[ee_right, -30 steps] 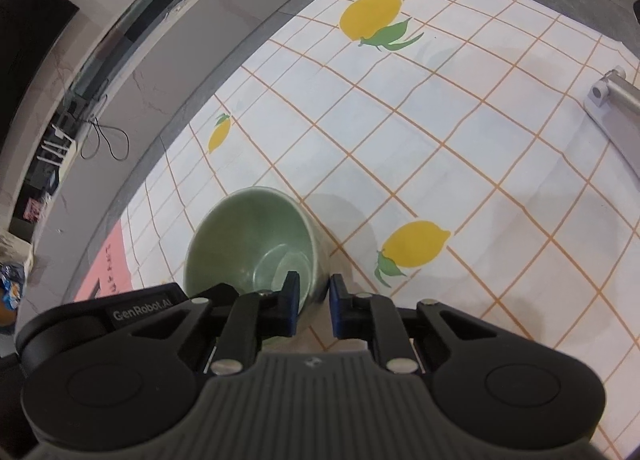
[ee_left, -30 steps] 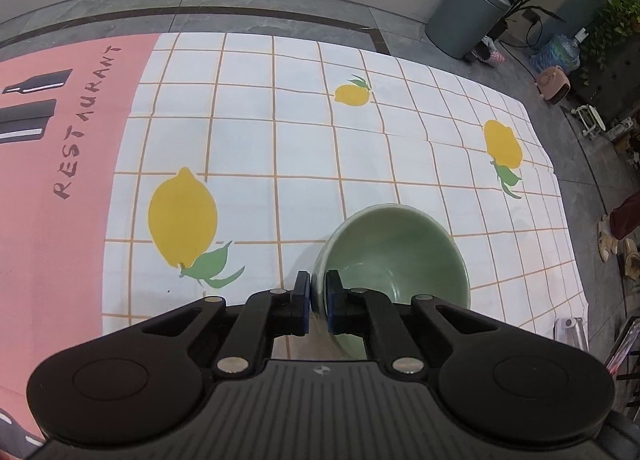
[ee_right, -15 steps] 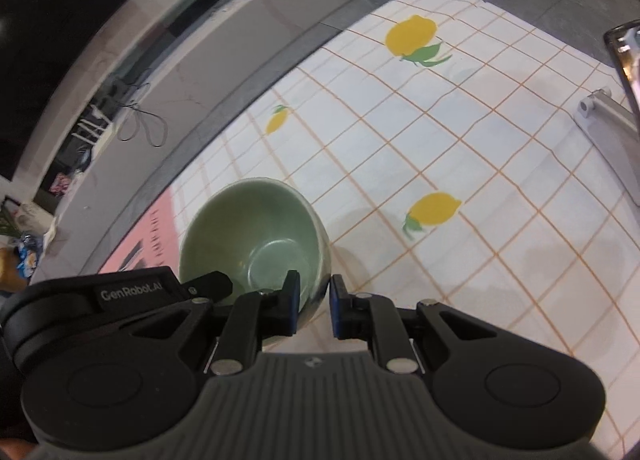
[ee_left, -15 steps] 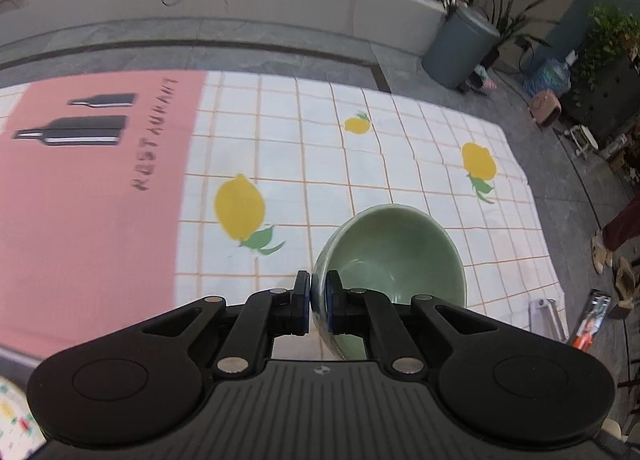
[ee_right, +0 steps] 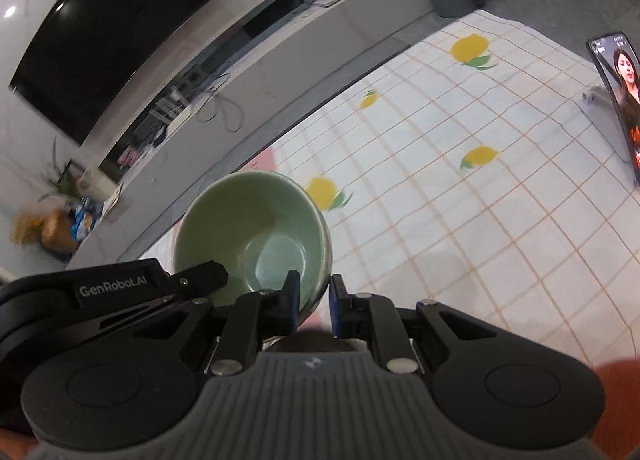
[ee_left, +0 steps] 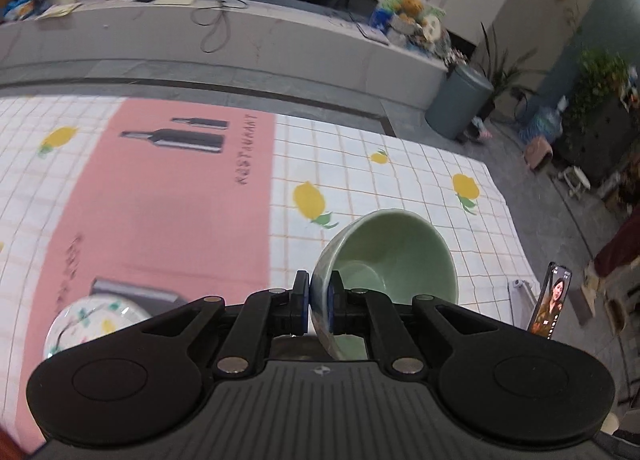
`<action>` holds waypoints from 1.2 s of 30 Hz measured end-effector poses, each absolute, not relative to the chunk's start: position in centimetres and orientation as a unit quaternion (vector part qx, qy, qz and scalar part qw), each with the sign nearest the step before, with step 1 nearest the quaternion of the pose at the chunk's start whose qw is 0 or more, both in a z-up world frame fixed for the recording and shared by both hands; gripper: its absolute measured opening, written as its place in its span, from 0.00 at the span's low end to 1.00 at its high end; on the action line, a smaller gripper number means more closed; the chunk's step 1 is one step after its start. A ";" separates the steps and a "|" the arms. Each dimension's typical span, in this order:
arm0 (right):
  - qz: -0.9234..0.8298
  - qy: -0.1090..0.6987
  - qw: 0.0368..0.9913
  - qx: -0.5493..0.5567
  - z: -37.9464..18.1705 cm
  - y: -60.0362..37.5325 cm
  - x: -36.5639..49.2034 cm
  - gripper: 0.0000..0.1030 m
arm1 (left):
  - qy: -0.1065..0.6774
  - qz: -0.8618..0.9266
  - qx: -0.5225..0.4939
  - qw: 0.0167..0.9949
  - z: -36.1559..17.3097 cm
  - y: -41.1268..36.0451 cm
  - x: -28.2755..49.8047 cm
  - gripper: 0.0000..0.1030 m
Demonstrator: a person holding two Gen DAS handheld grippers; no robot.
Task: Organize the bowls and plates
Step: 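Lift the green bowl with both grippers and lower it into the blue bowl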
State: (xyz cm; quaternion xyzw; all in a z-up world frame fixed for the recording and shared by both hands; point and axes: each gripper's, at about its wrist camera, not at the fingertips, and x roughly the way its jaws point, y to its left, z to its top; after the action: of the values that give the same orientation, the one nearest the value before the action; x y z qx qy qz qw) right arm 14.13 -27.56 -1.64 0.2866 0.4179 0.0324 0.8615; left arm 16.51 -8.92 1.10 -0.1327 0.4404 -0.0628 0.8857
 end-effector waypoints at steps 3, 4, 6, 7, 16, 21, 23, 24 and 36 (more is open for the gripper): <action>0.049 0.422 0.869 0.253 -0.9 -26.0 12.4 0.13 | 0.438 -0.053 -0.163 0.883 1.1 -7.4 14.5 0.09; 0.054 0.425 0.870 0.245 -0.8 -25.6 11.8 0.13 | 0.440 -0.052 -0.174 0.880 0.9 -7.0 13.9 0.09; 0.058 0.434 0.867 0.236 -0.8 -25.4 11.0 0.13 | 0.447 -0.050 -0.200 0.871 0.2 -6.2 13.0 0.09; 0.060 0.439 0.866 0.234 -0.9 -25.5 10.7 0.13 | 0.450 -0.049 -0.211 0.866 -0.3 -5.9 12.6 0.09; 0.047 0.478 0.848 0.221 -3.2 -25.6 9.5 0.11 | 0.483 -0.040 -0.279 0.829 -4.4 -4.4 11.0 0.10; 0.037 0.487 0.845 0.218 -3.9 -25.6 9.7 0.11 | 0.491 -0.033 -0.292 0.820 -5.8 -4.4 10.8 0.10; 0.032 0.490 0.844 0.215 -4.3 -25.5 9.8 0.10 | 0.491 -0.029 -0.281 0.824 -5.9 -4.7 11.1 0.10; 0.031 0.492 0.843 0.215 -4.5 -25.4 9.9 0.10 | 0.489 -0.027 -0.274 0.828 -5.9 -4.9 11.1 0.10; 0.020 0.507 0.837 0.204 -6.1 -25.2 11.1 0.09 | 0.498 -0.019 -0.233 0.835 -7.0 -6.3 11.4 0.10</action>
State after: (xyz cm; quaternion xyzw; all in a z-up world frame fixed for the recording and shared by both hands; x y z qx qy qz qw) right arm 11.06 -25.20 -6.14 0.2044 0.5070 0.0204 0.8371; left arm 11.39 -6.28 -7.00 -0.2326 0.4976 -0.0189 0.8354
